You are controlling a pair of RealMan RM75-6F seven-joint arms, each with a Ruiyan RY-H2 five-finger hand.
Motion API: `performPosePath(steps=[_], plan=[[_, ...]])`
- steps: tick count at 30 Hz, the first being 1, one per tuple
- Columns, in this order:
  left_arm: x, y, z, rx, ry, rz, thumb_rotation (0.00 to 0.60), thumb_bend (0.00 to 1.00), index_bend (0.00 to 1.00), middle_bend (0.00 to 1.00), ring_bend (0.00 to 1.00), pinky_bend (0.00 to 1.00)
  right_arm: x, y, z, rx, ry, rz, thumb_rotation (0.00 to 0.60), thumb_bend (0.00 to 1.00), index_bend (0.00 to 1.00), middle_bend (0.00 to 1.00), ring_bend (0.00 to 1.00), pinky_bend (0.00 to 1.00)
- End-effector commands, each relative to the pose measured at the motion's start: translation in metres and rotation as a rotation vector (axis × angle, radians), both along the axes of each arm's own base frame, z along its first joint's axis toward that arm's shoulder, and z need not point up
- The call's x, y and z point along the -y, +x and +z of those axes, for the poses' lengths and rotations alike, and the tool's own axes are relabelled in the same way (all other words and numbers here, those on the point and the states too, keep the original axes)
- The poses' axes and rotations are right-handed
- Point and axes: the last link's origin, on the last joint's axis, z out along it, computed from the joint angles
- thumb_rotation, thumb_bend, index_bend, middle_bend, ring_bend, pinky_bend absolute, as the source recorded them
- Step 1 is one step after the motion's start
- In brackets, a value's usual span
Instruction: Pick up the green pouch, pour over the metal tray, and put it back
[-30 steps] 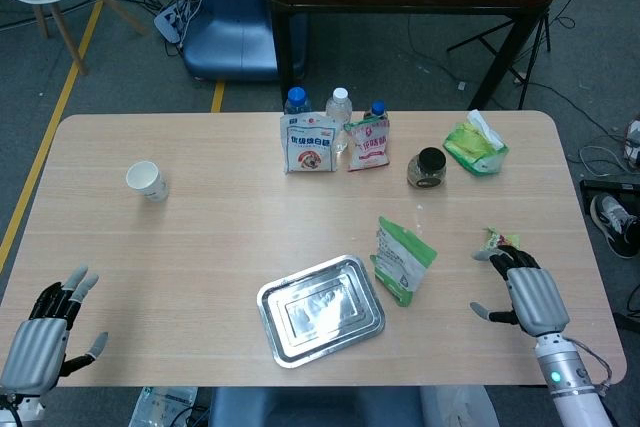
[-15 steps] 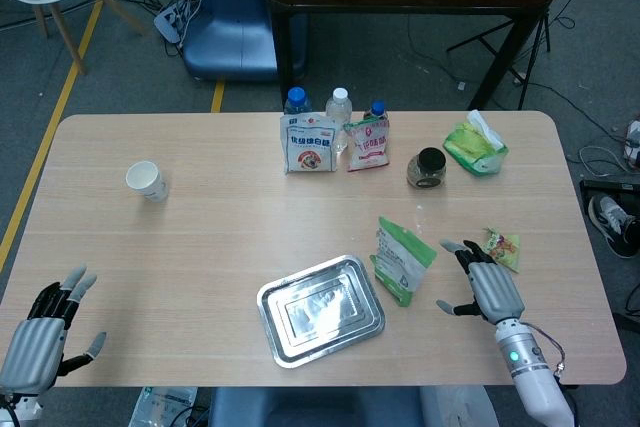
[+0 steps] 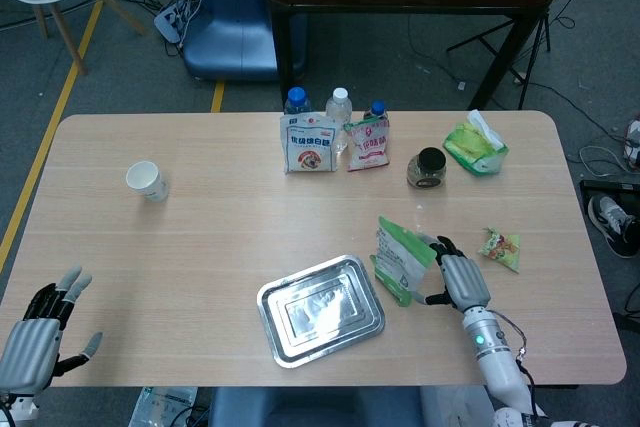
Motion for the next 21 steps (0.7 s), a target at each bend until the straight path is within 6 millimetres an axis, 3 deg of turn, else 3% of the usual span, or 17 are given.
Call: performPosePath(steps=[1, 10, 21], plan=[[0.000, -0.001, 0.000, 0.001, -0.001, 0.001, 0.600, 0.28, 0.10, 0.03, 0.12, 0.06, 0.003, 0.003, -0.010, 0.007, 0.011, 0.002, 0.600, 0.00, 0.11, 0.18, 0.07, 0.18], [-0.001, -0.004, -0.001, 0.003, -0.008, 0.004, 0.600, 0.28, 0.10, 0.03, 0.12, 0.06, 0.017, 0.007, -0.029, 0.001, 0.015, 0.030, 0.600, 0.00, 0.11, 0.18, 0.07, 0.18], [0.000, -0.003, -0.001, -0.001, -0.008, 0.009, 0.600, 0.28, 0.10, 0.03, 0.12, 0.06, 0.048, -0.001, -0.025, -0.089, 0.008, 0.087, 0.600, 0.00, 0.11, 0.18, 0.07, 0.18]])
